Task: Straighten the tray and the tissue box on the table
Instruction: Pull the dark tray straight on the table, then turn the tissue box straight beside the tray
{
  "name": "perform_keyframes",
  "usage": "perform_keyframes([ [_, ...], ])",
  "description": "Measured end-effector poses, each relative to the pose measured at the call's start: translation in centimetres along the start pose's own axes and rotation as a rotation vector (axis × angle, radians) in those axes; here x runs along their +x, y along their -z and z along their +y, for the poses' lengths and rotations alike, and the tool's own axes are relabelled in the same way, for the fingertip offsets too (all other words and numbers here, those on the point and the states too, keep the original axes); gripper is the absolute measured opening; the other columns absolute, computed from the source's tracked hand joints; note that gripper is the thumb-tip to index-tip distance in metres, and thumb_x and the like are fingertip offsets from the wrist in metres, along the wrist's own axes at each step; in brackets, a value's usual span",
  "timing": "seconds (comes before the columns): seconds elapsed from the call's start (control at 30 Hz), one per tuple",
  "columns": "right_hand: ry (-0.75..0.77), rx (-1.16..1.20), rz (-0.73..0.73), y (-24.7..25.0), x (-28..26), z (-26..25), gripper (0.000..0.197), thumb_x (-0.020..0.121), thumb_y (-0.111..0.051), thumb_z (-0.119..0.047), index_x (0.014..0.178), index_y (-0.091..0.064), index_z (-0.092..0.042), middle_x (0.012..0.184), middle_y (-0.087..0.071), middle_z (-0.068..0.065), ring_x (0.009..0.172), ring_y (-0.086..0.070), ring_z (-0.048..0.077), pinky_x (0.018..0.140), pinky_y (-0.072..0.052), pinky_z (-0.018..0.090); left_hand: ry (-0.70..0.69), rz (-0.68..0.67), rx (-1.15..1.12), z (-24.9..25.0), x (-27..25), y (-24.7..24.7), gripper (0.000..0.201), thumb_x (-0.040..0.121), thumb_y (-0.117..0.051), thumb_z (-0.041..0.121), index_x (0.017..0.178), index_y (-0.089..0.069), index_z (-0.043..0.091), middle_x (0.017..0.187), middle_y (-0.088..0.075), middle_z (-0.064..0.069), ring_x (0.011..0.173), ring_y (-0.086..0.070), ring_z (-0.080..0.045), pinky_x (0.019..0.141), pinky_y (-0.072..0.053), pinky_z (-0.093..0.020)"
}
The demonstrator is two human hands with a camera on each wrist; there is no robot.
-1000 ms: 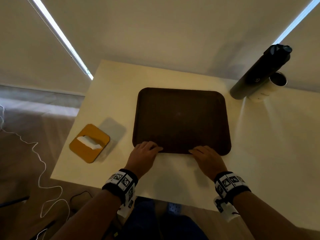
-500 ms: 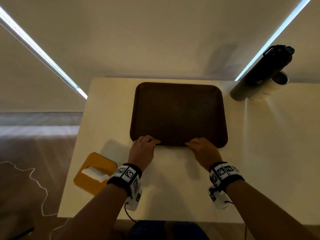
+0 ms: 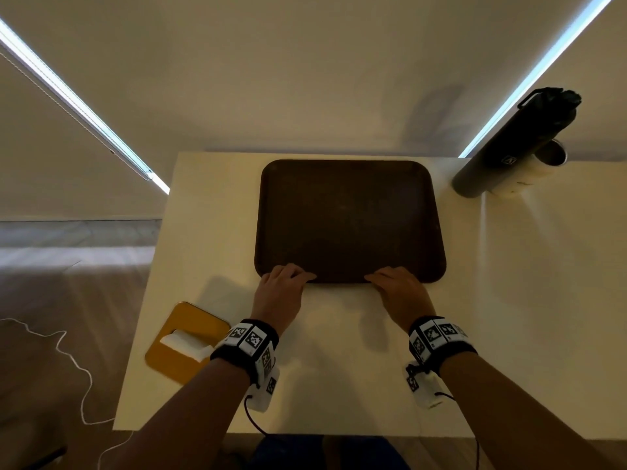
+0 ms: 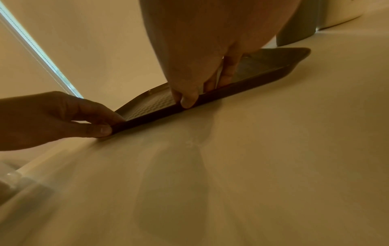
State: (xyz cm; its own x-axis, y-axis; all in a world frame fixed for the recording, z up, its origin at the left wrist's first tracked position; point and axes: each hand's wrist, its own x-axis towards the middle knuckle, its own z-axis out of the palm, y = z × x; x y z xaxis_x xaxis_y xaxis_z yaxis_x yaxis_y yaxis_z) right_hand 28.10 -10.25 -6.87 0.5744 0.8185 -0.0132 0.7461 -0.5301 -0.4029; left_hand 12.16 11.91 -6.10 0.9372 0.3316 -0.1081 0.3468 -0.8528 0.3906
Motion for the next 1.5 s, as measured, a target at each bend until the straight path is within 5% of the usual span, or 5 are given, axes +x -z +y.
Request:
perform_keyframes([
  [0.47, 0.002, -0.039, -0.011, 0.7, 0.2, -0.7, 0.025, 0.088, -0.067, -0.009, 0.112, -0.067, -0.011, 0.105, -0.067, 0.009, 0.091, -0.061, 0.028, 0.078, -0.051, 0.04, 0.027, -0.019, -0.013, 0.4, -0.2, 0.5, 0.038, 0.096, -0.059, 0.022, 0.134, -0.058, 0.024, 0.124, -0.061, -0.002, 0.112, -0.056, -0.022, 0.093, -0.049, -0.04],
  [0.7, 0.107, -0.061, -0.093, 1.4, 0.1, -4.0, 0.048, 0.096, -0.05, -0.04, 0.136, -0.049, -0.014, 0.132, -0.055, 0.011, 0.121, -0.05, 0.027, 0.109, -0.033, 0.045, 0.057, 0.121, -0.046, 1.7, -3.5, 3.1, 0.041, 0.097, -0.057, 0.037, 0.135, -0.055, 0.023, 0.13, -0.058, -0.001, 0.122, -0.052, -0.021, 0.101, -0.042, -0.037],
  [1.03, 0.314, -0.003, -0.25, 1.2, -1.6, -13.1, 0.059, 0.095, -0.051, -0.048, 0.142, -0.04, -0.015, 0.141, -0.047, 0.009, 0.129, -0.041, 0.03, 0.108, -0.029, 0.04, 0.262, 0.379, -0.029, 0.4, -15.4, 6.8, 0.051, 0.09, -0.067, 0.04, 0.133, -0.054, 0.017, 0.132, -0.057, -0.009, 0.121, -0.051, -0.029, 0.099, -0.046, -0.047],
  [1.23, 0.378, 0.072, -0.33, -1.5, -1.4, -18.5, 0.069, 0.091, -0.054, -0.054, 0.146, -0.032, -0.019, 0.144, -0.044, 0.007, 0.124, -0.047, 0.026, 0.099, -0.04, 0.039, 0.442, 0.477, -0.103, -4.6, -22.6, 7.4, 0.086, 0.078, -0.07, 0.063, 0.142, -0.043, 0.013, 0.142, -0.046, -0.012, 0.128, -0.045, -0.031, 0.103, -0.044, -0.049],
  [1.5, 0.19, 0.306, -0.494, -5.4, 1.5, -23.7, 0.098, 0.081, -0.07, -0.054, 0.152, -0.009, -0.026, 0.156, -0.027, 0.005, 0.136, -0.035, 0.02, 0.104, -0.034, 0.036, 0.646, 0.185, -0.529, -10.1, -23.2, 6.4, 0.138, 0.052, -0.085, 0.072, 0.156, -0.006, 0.026, 0.157, -0.027, -0.004, 0.142, -0.031, -0.022, 0.11, -0.038, -0.048],
])
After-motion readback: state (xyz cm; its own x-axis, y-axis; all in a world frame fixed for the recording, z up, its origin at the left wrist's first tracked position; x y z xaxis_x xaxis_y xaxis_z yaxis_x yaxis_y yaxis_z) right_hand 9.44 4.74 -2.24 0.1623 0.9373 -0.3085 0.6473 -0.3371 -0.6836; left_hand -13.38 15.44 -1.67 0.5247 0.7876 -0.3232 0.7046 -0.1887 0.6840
